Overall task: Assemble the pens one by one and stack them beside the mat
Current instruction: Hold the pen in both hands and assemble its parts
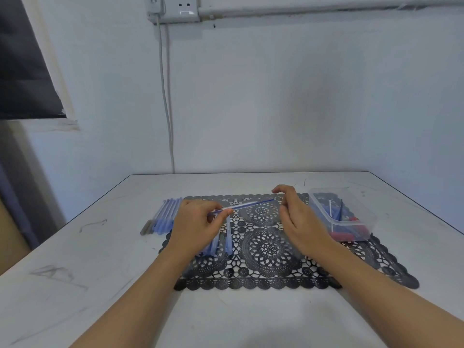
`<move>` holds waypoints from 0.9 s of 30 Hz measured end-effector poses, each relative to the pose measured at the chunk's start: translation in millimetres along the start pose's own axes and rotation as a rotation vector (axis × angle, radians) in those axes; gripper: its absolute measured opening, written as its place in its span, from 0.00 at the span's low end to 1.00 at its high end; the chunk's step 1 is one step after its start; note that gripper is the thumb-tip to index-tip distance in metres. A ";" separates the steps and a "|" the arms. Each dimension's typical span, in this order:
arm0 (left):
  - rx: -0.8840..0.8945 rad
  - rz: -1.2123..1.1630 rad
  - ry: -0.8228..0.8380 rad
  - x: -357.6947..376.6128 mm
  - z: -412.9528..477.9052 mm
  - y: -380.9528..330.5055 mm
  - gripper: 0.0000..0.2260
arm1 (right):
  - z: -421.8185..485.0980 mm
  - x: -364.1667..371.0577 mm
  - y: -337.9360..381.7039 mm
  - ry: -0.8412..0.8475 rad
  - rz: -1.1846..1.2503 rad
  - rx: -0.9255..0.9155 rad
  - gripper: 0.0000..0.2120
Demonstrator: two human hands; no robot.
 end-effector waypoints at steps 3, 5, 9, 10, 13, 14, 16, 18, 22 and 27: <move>-0.033 -0.008 -0.029 -3.9 0.7 4.8 0.22 | 4.0 -2.0 -3.6 -0.018 -0.014 0.029 0.19; -0.042 -0.012 -0.052 -7.0 0.9 6.6 0.22 | 5.5 0.4 -8.6 0.004 -0.043 0.065 0.22; -0.047 -0.006 -0.068 -9.2 1.0 7.4 0.20 | 3.3 7.8 -17.4 0.102 -0.089 0.131 0.09; -0.048 -0.003 -0.069 -9.5 1.1 7.3 0.19 | 3.2 8.7 -18.0 0.118 -0.104 0.136 0.09; -0.034 0.002 -0.070 -10.0 0.7 6.3 0.18 | 2.6 13.0 -19.6 0.160 -0.111 0.142 0.10; -0.030 0.000 -0.071 -10.0 0.6 5.8 0.18 | 1.9 14.7 -19.1 0.176 -0.111 0.144 0.10; -0.030 -0.004 -0.067 -9.6 1.1 5.6 0.18 | 0.6 17.6 -16.2 0.201 -0.111 0.143 0.08; -0.028 -0.006 -0.074 -9.9 1.4 5.3 0.18 | -0.9 18.6 -13.5 0.215 -0.106 0.149 0.07; -0.024 0.006 -0.086 -11.3 0.7 4.6 0.18 | -3.1 21.1 -11.8 0.249 -0.176 0.115 0.10; -0.026 0.032 -0.077 -10.1 0.6 4.4 0.18 | -7.4 35.8 -8.9 0.355 -0.269 -0.012 0.11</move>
Point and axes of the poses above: each hand's wrist, its own z-axis towards the middle knuckle, its own x-axis out of the palm, y = z × x, the point moved 10 cm from there along z, towards the middle knuckle, and after that the axes turned 7 degrees about -y, right-handed, at the moved point
